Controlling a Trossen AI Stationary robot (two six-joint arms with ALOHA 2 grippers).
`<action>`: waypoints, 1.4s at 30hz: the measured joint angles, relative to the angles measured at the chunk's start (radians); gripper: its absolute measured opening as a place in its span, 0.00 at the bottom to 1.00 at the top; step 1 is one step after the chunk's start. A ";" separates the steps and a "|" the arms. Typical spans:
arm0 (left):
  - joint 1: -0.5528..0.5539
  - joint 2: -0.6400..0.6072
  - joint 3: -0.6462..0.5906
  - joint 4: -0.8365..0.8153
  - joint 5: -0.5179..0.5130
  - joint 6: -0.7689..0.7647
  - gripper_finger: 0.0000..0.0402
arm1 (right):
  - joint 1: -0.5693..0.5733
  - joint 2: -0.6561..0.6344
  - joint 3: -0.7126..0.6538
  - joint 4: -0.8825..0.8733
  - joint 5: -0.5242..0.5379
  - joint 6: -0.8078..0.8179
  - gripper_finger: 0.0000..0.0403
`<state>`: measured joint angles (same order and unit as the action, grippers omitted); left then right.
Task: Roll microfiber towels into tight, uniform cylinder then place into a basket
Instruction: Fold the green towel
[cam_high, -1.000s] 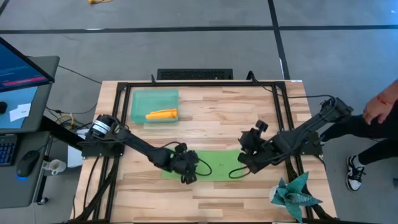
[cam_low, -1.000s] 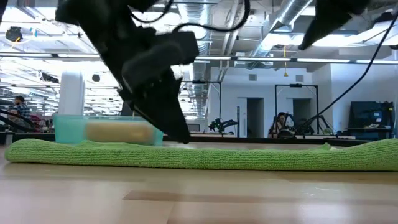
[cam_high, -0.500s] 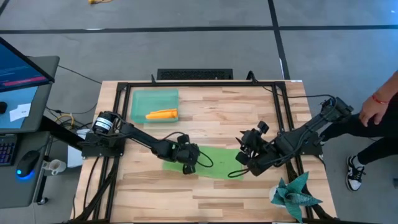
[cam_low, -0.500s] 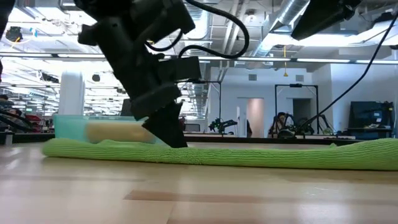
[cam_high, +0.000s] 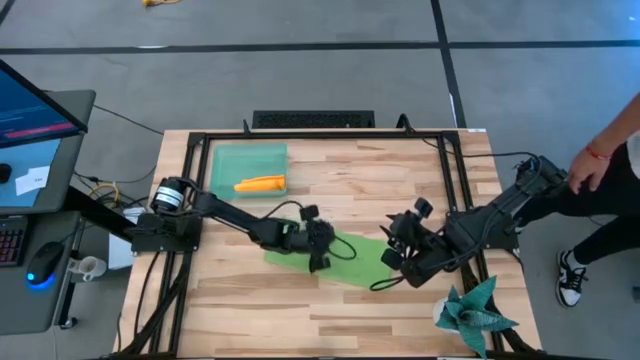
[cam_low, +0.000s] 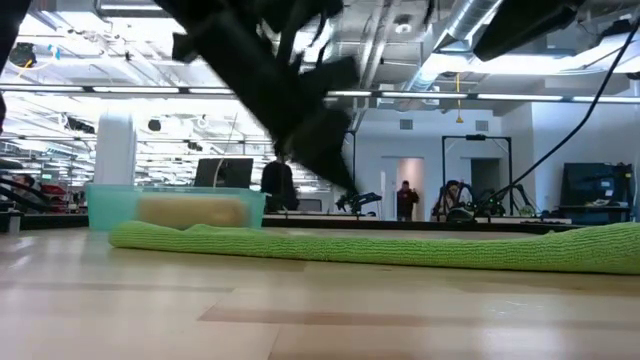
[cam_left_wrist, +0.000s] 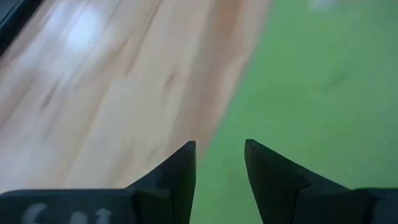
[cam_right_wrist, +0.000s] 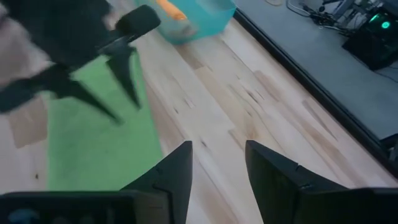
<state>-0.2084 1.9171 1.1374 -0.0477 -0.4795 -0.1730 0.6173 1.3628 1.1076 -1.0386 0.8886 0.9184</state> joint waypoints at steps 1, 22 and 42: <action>-0.016 0.000 0.009 0.040 0.012 -0.006 0.32 | 0.005 0.000 0.000 0.000 0.000 0.000 0.42; -0.107 0.240 0.217 0.228 0.072 -0.008 0.32 | 0.013 0.000 0.000 -0.004 0.002 -0.010 0.42; -0.175 0.282 0.393 -0.327 0.580 0.125 0.32 | -0.011 0.000 0.000 -0.008 0.003 -0.036 0.42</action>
<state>-0.3830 2.1993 1.5301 -0.3751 0.1003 -0.0482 0.6059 1.3624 1.1076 -1.0471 0.8916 0.8820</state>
